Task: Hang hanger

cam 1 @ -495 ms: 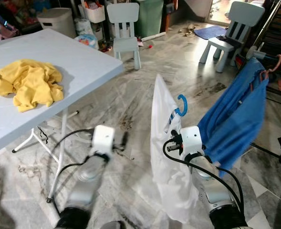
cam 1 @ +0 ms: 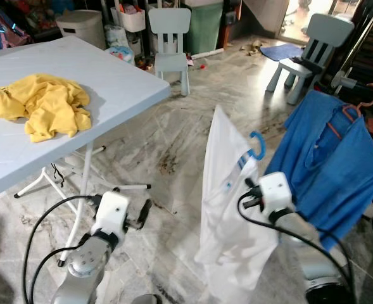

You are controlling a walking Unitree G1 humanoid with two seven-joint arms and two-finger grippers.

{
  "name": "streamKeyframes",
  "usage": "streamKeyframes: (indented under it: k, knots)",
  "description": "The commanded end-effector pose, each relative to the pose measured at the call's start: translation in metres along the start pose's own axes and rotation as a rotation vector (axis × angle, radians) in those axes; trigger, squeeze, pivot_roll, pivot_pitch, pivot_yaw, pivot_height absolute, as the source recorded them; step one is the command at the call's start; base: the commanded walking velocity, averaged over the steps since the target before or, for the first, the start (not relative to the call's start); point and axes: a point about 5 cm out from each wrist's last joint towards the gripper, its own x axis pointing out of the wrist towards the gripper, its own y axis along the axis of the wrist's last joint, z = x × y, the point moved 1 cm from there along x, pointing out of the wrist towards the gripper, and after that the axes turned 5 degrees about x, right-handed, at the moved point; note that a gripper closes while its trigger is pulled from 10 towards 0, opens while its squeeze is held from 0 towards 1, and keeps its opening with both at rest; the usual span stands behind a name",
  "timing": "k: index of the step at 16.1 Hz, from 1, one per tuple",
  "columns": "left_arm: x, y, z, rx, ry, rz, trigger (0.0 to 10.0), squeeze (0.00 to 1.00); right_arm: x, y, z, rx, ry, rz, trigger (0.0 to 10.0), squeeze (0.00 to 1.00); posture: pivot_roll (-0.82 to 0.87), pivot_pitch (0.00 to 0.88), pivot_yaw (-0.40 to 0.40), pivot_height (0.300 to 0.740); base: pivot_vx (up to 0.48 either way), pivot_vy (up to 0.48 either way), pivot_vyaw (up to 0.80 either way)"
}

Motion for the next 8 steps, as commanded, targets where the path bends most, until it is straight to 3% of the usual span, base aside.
streamKeyframes:
  k: [1, 3, 6, 8]
  knots:
    - [0.0, 0.007, 0.002, -0.011, 0.011, 0.021, 10.0, 0.0, -0.002, 0.011, 0.002, 0.039, -0.001, 0.043, 10.0, 0.0, 0.09, 0.013, -0.036, 0.74, 0.0, 0.0, 0.0]
    - [-0.001, 0.011, 0.0, -0.058, 0.113, 0.036, 10.0, 0.0, -0.006, 0.011, 0.004, 0.101, -0.022, 0.054, 10.0, 0.0, 0.1, 0.02, -0.031, 0.74, 0.0, 0.0, 0.0]
    - [-0.013, 0.011, -0.019, -0.099, 0.315, 0.019, 10.0, 0.0, -0.009, 0.008, -0.006, 0.2, -0.055, 0.055, 10.0, 0.0, 0.13, 0.054, -0.018, 0.74, 0.0, 0.0, 0.0]
    - [-0.012, 0.016, -0.017, -0.068, 0.298, 0.051, 10.0, 0.0, -0.009, 0.005, -0.013, 0.215, -0.053, 0.039, 10.0, 0.0, 0.11, 0.05, -0.007, 0.74, 0.0, 0.0, 0.0]
